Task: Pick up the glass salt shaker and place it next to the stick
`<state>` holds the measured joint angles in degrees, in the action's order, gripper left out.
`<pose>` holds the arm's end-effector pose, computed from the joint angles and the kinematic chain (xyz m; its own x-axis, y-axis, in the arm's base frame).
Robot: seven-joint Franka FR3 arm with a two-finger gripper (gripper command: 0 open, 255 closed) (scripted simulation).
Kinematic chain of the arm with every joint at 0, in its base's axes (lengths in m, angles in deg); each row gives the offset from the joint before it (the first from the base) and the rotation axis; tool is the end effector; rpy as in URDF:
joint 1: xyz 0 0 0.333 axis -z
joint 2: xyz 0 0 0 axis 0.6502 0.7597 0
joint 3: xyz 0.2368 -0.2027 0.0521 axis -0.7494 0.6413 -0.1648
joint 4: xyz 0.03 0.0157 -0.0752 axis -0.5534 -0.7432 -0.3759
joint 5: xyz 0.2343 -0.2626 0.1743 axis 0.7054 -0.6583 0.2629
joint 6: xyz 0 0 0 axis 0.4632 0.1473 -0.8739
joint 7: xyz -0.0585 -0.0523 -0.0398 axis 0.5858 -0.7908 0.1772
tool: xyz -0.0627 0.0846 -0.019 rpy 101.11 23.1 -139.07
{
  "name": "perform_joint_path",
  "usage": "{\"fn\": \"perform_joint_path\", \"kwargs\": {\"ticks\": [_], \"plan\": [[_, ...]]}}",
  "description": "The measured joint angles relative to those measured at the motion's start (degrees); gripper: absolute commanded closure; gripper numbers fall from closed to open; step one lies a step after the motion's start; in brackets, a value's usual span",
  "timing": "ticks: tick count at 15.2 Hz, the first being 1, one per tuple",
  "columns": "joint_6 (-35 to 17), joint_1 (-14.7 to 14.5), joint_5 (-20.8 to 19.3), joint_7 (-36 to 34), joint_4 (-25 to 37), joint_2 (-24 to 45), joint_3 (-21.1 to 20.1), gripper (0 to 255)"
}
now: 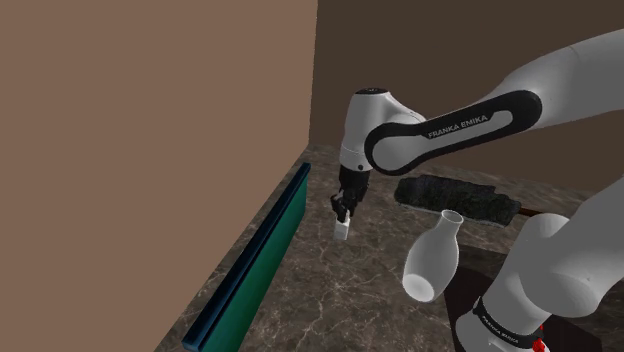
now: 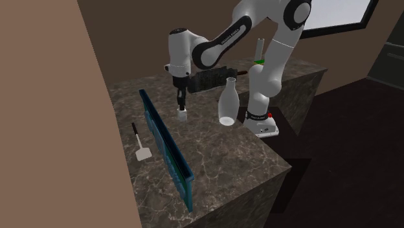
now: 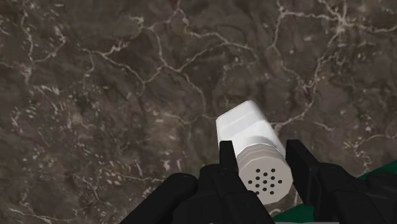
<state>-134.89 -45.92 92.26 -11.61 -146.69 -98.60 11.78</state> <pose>0.4214 0.1248 0.4156 0.9990 -0.0420 0.0136 -0.0419 -0.9991 -0.0115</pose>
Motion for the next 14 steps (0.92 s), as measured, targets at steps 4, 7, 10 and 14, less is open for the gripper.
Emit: {"fn": "perform_joint_path", "kwargs": {"ticks": [4, 7, 10, 14], "plan": [[3.4, 0.1, 0.0, 0.2, 2.1, -1.3, 0.3, 255], [6.0, 0.0, 0.1, 0.2, 3.6, -2.5, 0.5, 255], [8.4, 0.0, 0.0, 0.2, 5.4, -3.0, 0.6, 255], [11.5, 0.1, 0.0, 0.2, 7.7, -3.8, 0.8, 255]]}}
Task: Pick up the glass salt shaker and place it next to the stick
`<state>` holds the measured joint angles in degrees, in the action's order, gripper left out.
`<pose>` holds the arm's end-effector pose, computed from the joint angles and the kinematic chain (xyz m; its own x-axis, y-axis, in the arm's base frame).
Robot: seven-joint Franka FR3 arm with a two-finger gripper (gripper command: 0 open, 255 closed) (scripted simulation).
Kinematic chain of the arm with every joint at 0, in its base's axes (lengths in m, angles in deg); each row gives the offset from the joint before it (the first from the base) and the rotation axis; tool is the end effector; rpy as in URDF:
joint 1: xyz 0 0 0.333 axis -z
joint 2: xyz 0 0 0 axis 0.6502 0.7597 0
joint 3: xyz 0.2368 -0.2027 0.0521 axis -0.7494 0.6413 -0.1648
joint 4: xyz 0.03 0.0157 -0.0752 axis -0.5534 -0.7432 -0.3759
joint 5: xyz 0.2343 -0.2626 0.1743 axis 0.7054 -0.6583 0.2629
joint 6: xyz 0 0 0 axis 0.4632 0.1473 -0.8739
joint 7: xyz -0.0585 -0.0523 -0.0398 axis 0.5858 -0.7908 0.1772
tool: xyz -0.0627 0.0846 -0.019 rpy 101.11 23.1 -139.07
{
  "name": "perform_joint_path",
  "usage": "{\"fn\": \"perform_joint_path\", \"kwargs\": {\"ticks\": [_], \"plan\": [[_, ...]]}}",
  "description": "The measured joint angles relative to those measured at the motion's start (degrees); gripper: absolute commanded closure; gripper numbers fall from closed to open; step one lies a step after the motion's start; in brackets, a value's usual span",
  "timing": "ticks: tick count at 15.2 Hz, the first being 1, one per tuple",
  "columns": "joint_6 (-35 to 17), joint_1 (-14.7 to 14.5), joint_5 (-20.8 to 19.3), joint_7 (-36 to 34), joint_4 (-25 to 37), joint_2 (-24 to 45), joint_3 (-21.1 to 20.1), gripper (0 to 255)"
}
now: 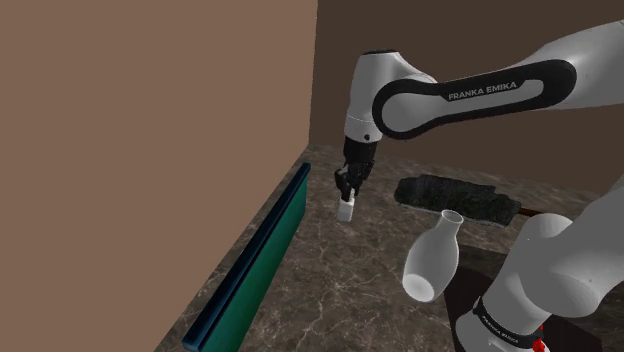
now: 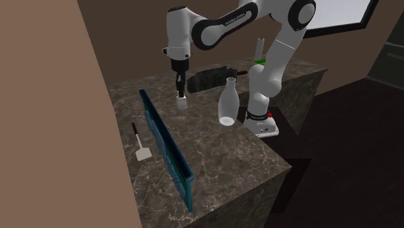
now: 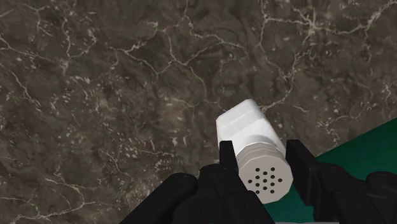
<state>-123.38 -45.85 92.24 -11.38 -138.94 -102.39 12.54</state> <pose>0.4205 0.1240 0.4898 0.9990 -0.0419 0.0139 -0.0417 -0.9991 -0.0115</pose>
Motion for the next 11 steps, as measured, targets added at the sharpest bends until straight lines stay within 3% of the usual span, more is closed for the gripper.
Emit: {"fn": "perform_joint_path", "kwargs": {"ticks": [8, 11], "plan": [[6.0, 0.1, -0.2, 0.0, 5.4, -0.5, 0.3, 255], [6.3, 1.2, -0.8, 2.9, 4.4, -1.9, 2.5, 255]]}}
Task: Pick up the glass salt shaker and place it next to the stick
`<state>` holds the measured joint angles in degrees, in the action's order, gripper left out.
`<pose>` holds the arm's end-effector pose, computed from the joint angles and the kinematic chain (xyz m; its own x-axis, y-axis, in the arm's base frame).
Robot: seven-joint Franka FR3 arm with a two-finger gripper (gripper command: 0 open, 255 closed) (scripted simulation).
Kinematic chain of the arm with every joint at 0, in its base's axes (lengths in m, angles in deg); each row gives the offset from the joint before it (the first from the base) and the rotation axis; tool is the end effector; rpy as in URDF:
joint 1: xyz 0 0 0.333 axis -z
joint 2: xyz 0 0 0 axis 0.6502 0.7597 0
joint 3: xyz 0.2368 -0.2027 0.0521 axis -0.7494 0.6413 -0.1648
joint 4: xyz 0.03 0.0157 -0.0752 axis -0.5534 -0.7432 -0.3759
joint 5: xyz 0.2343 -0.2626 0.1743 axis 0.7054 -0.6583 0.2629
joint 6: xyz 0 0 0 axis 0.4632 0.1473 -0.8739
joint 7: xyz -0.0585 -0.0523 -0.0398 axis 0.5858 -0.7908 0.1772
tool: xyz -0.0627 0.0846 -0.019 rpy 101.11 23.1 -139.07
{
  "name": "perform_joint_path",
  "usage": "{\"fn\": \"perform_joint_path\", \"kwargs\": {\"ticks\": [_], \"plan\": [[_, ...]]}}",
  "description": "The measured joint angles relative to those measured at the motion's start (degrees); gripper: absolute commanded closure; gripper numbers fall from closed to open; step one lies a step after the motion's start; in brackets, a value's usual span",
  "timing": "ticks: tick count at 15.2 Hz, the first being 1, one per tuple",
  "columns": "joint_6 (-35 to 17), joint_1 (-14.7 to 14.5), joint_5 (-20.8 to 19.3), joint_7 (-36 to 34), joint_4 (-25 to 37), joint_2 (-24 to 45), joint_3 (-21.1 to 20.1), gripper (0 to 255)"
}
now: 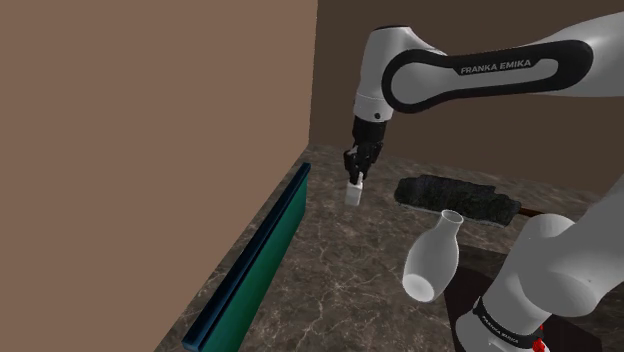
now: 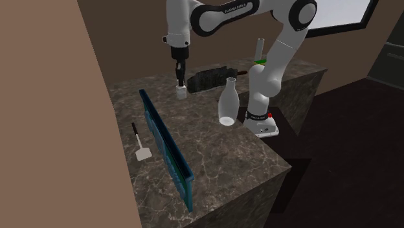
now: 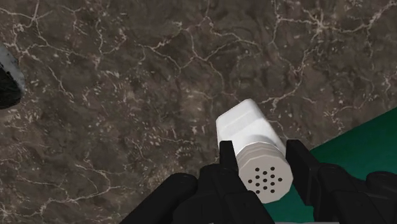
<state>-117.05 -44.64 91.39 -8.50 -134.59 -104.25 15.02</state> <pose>0.4207 0.0960 0.5315 0.9990 -0.0428 0.0139 -0.0427 -0.9990 -0.0111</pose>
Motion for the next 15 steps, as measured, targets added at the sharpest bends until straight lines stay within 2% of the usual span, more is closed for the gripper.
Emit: {"fn": "perform_joint_path", "kwargs": {"ticks": [4, 15], "plan": [[0.3, 2.1, -1.5, 5.5, -2.1, -2.2, 4.2, 255], [0.9, 8.1, -6.3, 20.5, -1.2, -1.9, 15.5, 255]]}}
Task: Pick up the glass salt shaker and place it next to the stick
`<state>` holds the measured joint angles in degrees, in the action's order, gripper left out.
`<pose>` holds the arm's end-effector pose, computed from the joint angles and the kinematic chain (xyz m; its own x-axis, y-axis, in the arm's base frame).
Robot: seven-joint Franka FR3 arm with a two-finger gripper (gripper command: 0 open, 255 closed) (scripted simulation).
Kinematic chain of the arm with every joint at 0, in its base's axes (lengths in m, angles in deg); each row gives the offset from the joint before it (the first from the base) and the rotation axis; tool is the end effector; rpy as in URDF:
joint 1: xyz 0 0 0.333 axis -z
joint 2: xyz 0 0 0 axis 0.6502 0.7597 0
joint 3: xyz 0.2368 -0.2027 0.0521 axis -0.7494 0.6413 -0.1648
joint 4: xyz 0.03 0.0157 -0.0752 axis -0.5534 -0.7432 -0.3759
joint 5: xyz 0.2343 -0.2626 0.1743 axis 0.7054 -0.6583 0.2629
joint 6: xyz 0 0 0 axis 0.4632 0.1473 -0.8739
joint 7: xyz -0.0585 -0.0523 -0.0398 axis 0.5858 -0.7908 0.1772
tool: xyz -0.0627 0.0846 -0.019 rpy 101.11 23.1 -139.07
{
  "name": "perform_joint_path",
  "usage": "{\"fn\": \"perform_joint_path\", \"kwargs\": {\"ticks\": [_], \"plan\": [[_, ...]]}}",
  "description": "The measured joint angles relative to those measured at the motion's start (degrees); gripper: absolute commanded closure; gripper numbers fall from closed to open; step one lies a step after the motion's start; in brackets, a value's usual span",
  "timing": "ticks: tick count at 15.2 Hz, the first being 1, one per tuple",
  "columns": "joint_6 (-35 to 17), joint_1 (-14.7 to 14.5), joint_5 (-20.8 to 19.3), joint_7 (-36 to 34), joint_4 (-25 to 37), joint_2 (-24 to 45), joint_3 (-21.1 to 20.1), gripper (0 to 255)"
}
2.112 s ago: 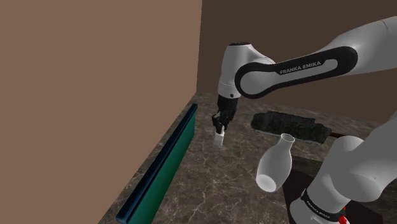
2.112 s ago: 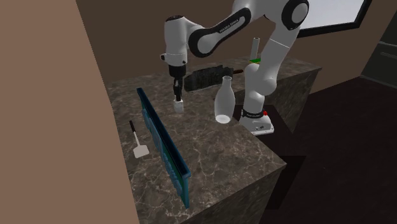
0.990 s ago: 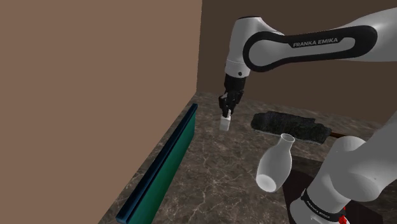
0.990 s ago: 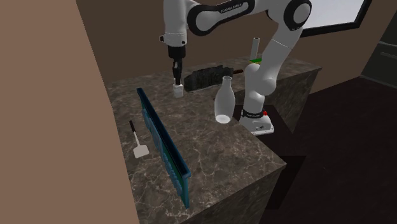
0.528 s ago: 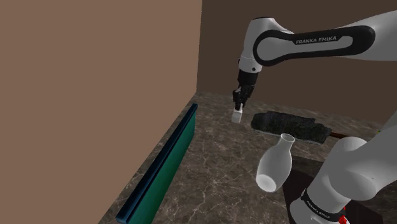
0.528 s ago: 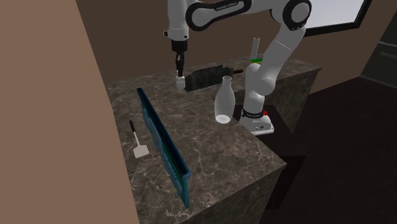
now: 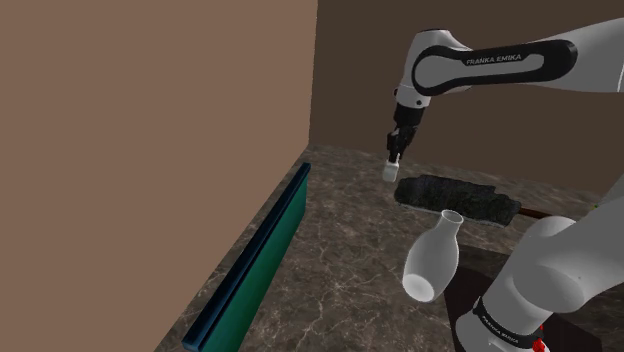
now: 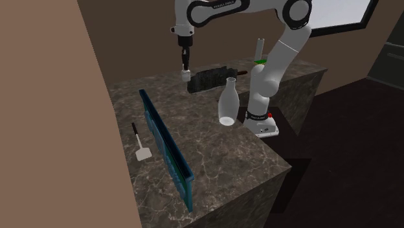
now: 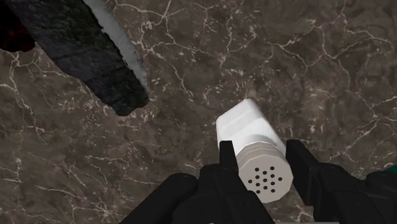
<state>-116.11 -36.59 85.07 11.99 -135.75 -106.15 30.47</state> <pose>0.4094 -0.0979 0.5339 0.9990 -0.0433 0.0135 -0.0431 -0.9990 -0.0117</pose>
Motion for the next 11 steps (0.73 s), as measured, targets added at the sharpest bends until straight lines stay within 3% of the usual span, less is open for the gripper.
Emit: {"fn": "perform_joint_path", "kwargs": {"ticks": [11], "plan": [[-0.1, 5.0, -2.3, 16.1, 8.3, 7.9, 11.7, 255]]}}
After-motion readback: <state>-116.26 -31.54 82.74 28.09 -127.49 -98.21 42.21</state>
